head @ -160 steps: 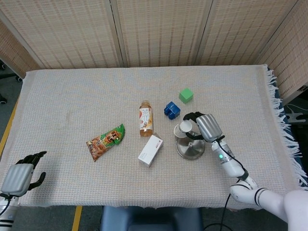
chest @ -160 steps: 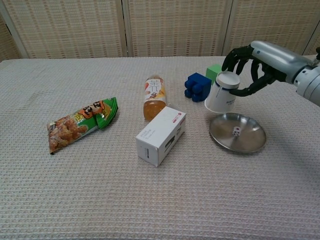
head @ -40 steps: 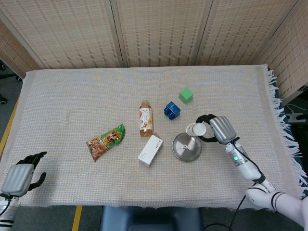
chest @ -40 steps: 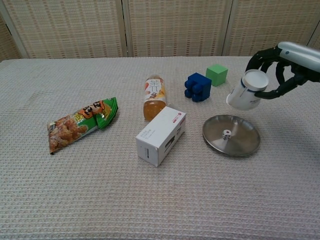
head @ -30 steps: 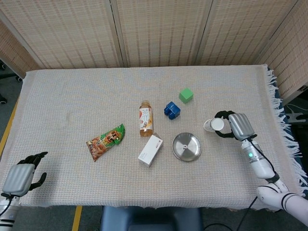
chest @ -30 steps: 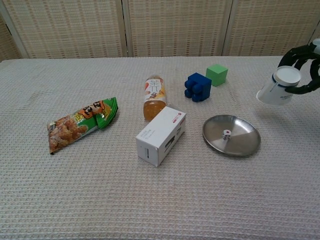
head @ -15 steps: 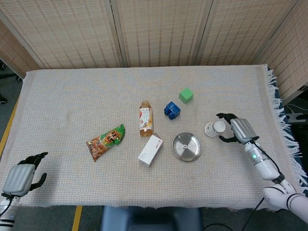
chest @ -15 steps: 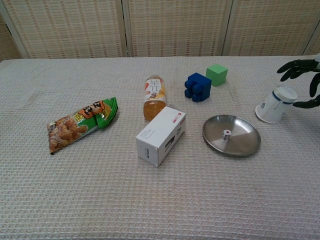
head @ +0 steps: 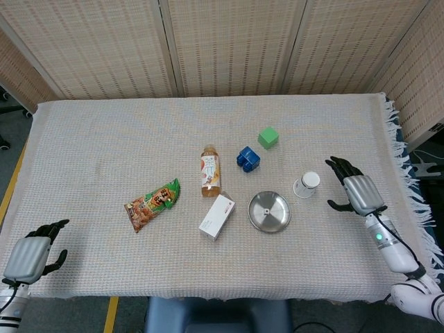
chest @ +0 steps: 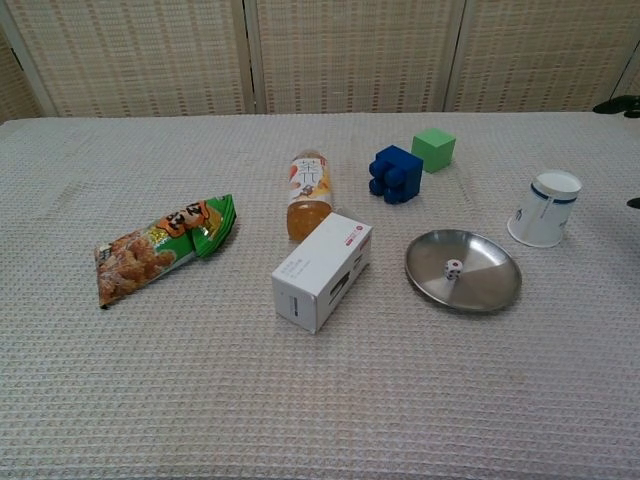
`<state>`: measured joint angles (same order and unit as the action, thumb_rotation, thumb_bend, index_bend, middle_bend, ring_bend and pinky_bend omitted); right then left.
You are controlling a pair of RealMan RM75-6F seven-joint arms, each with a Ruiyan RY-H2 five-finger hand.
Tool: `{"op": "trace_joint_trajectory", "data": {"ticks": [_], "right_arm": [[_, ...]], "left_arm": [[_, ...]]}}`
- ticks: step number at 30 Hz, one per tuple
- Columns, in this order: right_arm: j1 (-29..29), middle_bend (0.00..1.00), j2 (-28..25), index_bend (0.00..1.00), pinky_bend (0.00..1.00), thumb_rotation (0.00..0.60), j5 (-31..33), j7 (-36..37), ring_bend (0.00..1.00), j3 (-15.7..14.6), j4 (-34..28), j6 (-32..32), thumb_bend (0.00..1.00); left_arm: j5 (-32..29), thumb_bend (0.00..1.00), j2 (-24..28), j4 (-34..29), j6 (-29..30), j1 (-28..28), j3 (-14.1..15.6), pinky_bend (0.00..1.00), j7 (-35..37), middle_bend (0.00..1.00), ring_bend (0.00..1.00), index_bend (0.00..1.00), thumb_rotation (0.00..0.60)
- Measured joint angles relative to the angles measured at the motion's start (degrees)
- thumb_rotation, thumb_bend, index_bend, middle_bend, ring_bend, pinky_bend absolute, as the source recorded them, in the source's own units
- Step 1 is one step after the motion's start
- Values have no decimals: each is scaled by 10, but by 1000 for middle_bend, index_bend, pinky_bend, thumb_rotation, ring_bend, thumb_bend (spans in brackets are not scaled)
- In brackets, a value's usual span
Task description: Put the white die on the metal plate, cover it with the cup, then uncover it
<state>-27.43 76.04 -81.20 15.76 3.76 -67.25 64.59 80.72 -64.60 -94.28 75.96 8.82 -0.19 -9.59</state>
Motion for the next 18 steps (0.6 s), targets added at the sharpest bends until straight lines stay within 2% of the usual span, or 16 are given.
{"op": "trace_joint_trajectory", "data": {"ticks": [4, 9, 13, 18], "right_arm": [[47, 0, -16, 0, 170, 600, 22, -115, 0, 2, -66, 63, 118], [115, 0, -22, 0, 170, 600, 51, -253, 0, 6, -146, 181, 119], [155, 0, -20, 0, 170, 600, 39, -285, 0, 3, -173, 246, 118], [173, 0, -15, 0, 170, 600, 2, -286, 0, -6, -168, 263, 118]], "left_arm": [[3, 399, 0, 0, 1, 0, 1, 385, 2, 232, 228, 165, 600], [10, 401, 1, 0, 6, -1, 2, 385, 4, 232, 229, 165, 600], [12, 400, 1, 2, 11, -3, 1, 386, 8, 233, 228, 165, 600], [9, 400, 1, 1, 11, -4, 0, 386, 6, 232, 229, 164, 600]]}}
